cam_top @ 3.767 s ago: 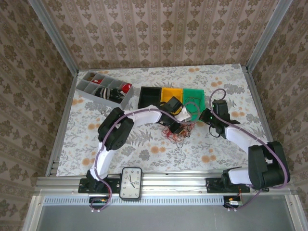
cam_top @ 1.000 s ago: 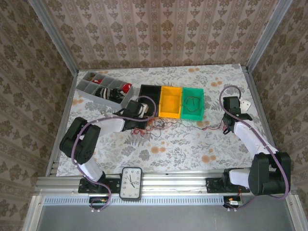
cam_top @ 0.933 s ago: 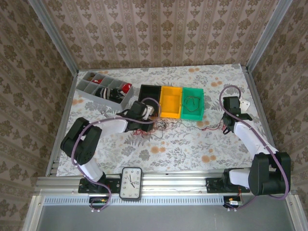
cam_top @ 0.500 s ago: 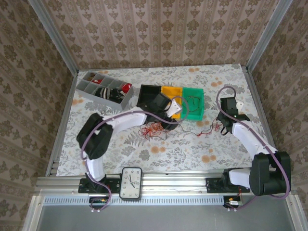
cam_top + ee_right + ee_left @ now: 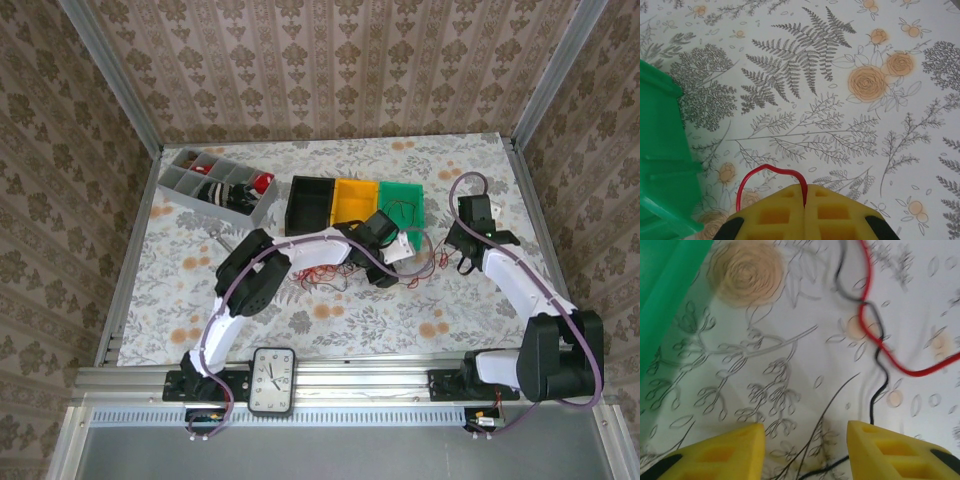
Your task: Untangle the cables
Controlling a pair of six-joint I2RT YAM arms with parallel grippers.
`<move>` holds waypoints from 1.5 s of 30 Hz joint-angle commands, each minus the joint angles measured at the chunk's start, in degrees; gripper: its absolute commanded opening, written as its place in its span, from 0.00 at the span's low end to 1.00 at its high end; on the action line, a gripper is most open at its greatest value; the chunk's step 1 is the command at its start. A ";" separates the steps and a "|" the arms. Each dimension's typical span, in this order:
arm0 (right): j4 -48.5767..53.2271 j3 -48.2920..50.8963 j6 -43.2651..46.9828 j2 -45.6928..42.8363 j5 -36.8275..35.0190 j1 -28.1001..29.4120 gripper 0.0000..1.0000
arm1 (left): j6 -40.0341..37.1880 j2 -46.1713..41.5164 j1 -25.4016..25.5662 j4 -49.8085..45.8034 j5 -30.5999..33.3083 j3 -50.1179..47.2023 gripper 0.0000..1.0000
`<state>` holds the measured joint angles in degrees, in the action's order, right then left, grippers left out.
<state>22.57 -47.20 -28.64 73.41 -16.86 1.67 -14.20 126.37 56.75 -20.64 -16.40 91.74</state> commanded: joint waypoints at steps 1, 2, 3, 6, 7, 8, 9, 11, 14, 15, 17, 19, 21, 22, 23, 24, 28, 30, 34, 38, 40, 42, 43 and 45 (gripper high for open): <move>1.51 -2.70 -0.16 1.23 3.53 -0.35 0.00 | -2.35 3.18 0.88 -2.54 -1.35 3.67 0.45; 1.75 -3.13 -0.33 1.34 3.91 -0.35 0.00 | -2.94 4.08 1.25 -3.91 -1.07 5.07 0.45; 1.78 -3.48 -0.36 1.37 4.16 -0.35 0.00 | -3.28 5.01 1.58 -4.91 -0.47 6.32 0.45; 1.86 -3.75 -1.17 0.80 4.39 -0.61 0.00 | -3.38 6.66 1.95 -6.53 -0.34 8.13 0.45; 1.94 -3.90 -1.41 0.61 4.46 -0.87 0.00 | -3.25 6.92 1.96 -7.13 -0.09 8.65 0.44; 2.08 -4.16 -1.58 0.52 4.66 -1.16 0.00 | -3.08 6.90 1.96 -7.53 0.21 8.81 0.44; 2.28 -4.57 -1.66 0.63 5.10 -1.52 0.00 | -2.99 6.75 1.98 -7.74 0.49 8.76 0.45; 2.60 -5.37 -1.68 0.93 5.60 -1.84 0.00 | -3.02 5.86 2.01 -7.81 0.99 8.12 0.45; 2.57 -5.88 -1.42 1.45 6.13 -1.94 0.00 | -2.43 3.18 1.64 -6.47 2.07 6.27 0.46; 2.57 -5.87 -1.42 1.60 6.40 -1.94 0.00 | -1.82 2.08 1.42 -5.38 1.93 5.27 0.47; 2.34 -5.62 -1.80 1.83 7.14 -1.94 0.00 | -0.24 -0.42 0.48 -2.09 0.70 2.88 0.49; 2.14 -5.12 -2.25 1.96 7.67 -1.94 0.00 | 1.04 -1.92 -0.23 -0.03 -0.94 1.57 0.51; 2.13 -4.68 -2.38 1.83 8.02 -1.94 0.00 | 1.20 -2.27 -0.50 0.10 -1.83 1.57 0.52; 2.04 -4.50 -2.38 1.85 8.16 -1.96 0.00 | 1.04 -2.13 -0.46 -0.22 -2.28 1.87 0.52; 2.04 -4.31 -2.38 1.85 8.22 -1.94 0.00 | 1.01 -1.85 -0.36 -0.70 -2.93 2.24 0.52; 2.09 -4.22 -2.32 1.83 8.38 -1.94 0.00 | 1.09 -1.67 -0.36 -1.06 -3.27 2.45 0.52; 2.22 -4.05 -2.10 1.98 8.77 -1.94 0.00 | 1.19 -1.57 -0.51 -1.19 -4.18 2.74 0.52; 2.04 -4.03 -2.12 2.08 9.04 -1.94 0.00 | 1.03 -1.27 -0.57 -1.15 -4.51 2.84 0.52; 1.87 -4.12 -2.38 2.67 9.37 -1.94 0.00 | 1.45 1.46 -0.55 -3.70 -4.93 5.45 0.51; 1.60 -4.43 -2.65 2.77 9.65 -2.02 0.00 | 0.85 4.24 -0.58 -7.28 -4.27 7.90 0.49; 1.61 -4.81 -2.98 2.98 9.95 -2.66 0.00 | 0.31 5.08 -0.56 -8.79 -3.91 8.19 0.47; 1.47 -4.97 -3.72 3.06 10.89 -3.95 0.00 | 0.22 5.54 -0.70 -10.03 -3.69 8.14 0.46; 1.28 -5.05 -3.96 3.06 11.57 -4.66 0.00 | 0.14 5.68 -0.75 -10.43 -3.35 7.80 0.45; 1.38 -5.40 -3.96 3.10 12.08 -5.50 0.00 | -0.12 5.67 -0.95 -10.82 -2.79 6.89 0.45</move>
<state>23.55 -51.55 -31.31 76.14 -6.66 -2.66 -13.76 130.43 56.27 -26.65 -19.75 98.94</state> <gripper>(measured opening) 0.042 0.453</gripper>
